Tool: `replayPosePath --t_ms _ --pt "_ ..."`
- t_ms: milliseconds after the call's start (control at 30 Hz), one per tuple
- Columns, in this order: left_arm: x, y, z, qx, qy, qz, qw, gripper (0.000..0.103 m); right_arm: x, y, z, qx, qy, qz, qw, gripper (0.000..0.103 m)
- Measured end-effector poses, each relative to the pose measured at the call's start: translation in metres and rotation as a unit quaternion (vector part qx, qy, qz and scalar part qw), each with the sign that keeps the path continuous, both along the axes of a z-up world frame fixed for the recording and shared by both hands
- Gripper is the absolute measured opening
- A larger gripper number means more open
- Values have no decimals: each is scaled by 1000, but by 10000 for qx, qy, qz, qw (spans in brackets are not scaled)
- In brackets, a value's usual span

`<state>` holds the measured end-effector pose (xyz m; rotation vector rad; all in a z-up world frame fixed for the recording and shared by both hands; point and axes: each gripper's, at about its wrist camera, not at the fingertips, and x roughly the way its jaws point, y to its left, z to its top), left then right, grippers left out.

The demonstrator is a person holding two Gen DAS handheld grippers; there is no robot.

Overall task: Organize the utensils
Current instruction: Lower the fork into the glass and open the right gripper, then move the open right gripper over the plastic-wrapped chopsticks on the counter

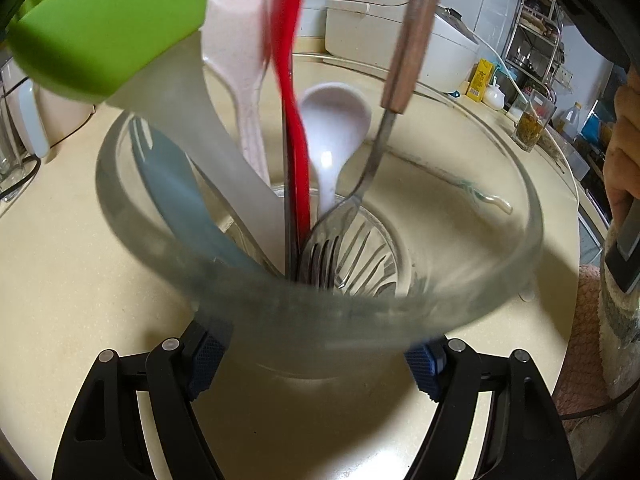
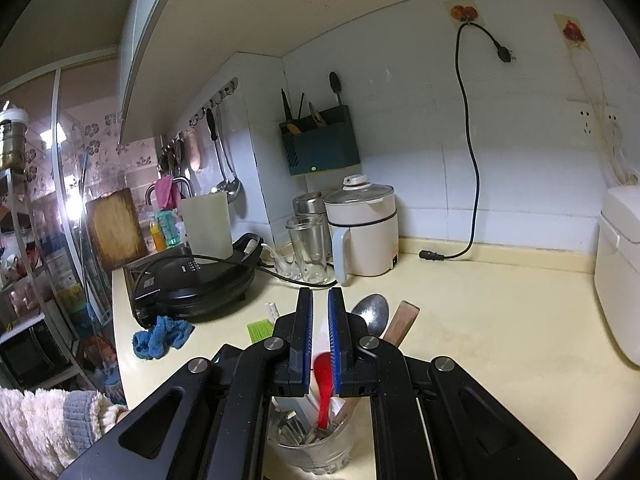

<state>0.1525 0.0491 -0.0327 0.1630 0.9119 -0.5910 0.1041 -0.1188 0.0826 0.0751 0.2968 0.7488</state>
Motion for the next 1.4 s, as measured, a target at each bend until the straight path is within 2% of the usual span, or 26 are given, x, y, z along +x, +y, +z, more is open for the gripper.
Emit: replayPosePath --t_ms 433,833,1400 --pt "0 -1 0 -9 5 3 10000 80 -6 -14 12 279 22 32 9996 9" --pt "0 0 -2 5 4 5 10000 80 -5 -51 19 462 57 -440 9979 13" --pt "-2 2 -2 0 4 19 10000 80 15 -118 -13 759 902 -1067 9873 14"
